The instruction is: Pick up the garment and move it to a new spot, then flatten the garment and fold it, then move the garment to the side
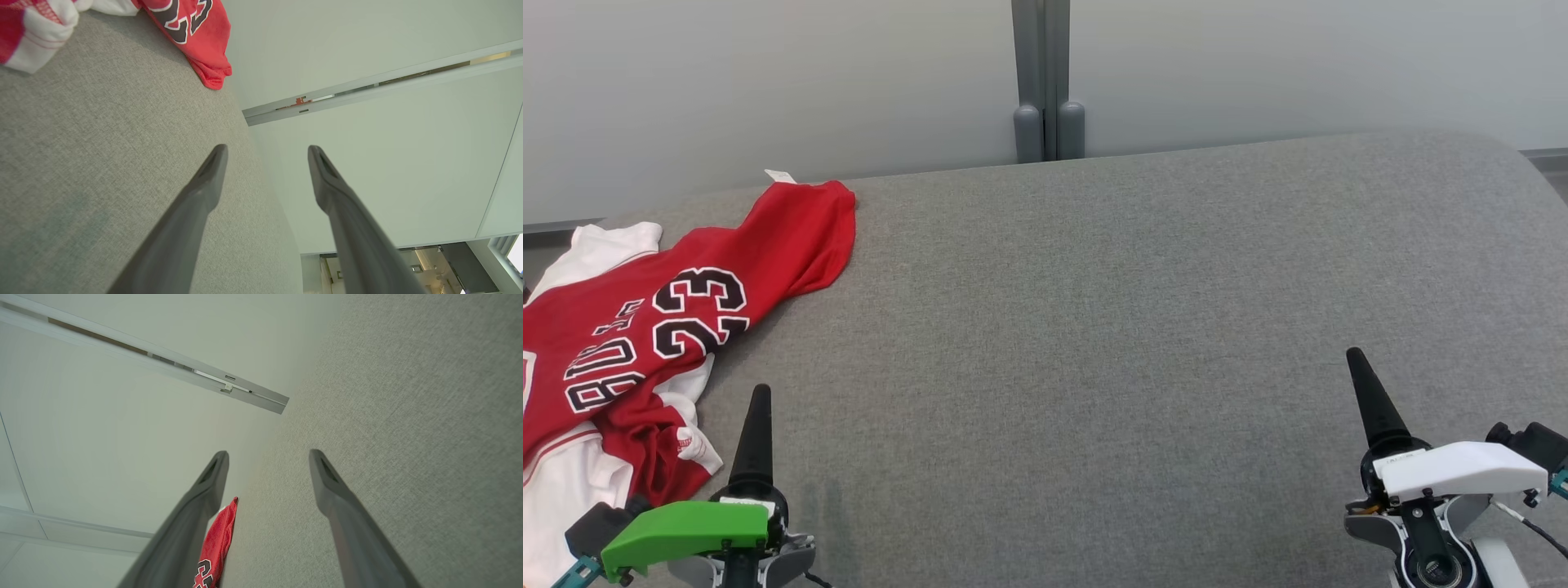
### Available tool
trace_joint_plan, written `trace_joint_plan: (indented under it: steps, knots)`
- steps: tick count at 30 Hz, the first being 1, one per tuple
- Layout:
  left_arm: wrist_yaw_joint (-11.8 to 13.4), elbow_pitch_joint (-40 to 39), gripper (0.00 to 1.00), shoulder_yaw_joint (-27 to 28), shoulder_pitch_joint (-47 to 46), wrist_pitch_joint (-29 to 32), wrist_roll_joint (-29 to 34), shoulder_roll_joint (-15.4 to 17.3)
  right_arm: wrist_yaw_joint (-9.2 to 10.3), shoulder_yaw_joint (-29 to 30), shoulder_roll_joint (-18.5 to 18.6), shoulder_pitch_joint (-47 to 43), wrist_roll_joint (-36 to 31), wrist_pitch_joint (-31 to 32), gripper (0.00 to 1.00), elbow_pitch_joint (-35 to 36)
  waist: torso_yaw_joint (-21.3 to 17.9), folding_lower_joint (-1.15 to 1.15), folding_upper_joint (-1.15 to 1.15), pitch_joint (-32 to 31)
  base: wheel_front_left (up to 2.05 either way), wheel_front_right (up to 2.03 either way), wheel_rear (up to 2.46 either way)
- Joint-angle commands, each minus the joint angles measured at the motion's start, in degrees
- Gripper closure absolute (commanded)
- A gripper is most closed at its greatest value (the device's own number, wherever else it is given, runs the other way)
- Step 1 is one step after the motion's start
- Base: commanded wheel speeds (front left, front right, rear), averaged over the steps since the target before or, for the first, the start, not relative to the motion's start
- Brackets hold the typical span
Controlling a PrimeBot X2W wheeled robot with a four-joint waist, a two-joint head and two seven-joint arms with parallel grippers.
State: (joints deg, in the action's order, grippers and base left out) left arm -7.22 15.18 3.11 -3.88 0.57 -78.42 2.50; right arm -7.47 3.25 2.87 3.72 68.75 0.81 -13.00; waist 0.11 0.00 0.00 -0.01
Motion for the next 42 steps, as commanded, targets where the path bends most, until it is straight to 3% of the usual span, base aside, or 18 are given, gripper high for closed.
trace_joint_plan:
  steps: [1, 18, 42]
  knots:
    - [-0.05, -0.77, 0.00, -0.24, -0.21, -0.53, 2.49, 0.45, -0.02, -0.30, 0.48, 0.29, -2.71, -0.76, 0.00, 1.28, 0.01, 0.00, 0.00, -0.01, 0.00, 0.00, 0.00]
    - [1.80, -1.78, 0.00, -0.85, 1.10, -4.25, 25.55, 0.81, -0.02, -2.35, 1.14, -0.45, -21.82, -4.45, 0.00, 2.59, -0.04, 0.00, 0.00, -0.13, 0.00, 0.00, 0.00]
    - [1.18, -2.59, 0.00, -0.44, 2.66, -8.44, 44.26, 0.67, -0.02, -3.59, 1.37, -0.34, -40.59, -8.68, 0.00, 1.89, -0.42, 0.00, 0.00, -0.36, 0.00, 0.00, 0.00]
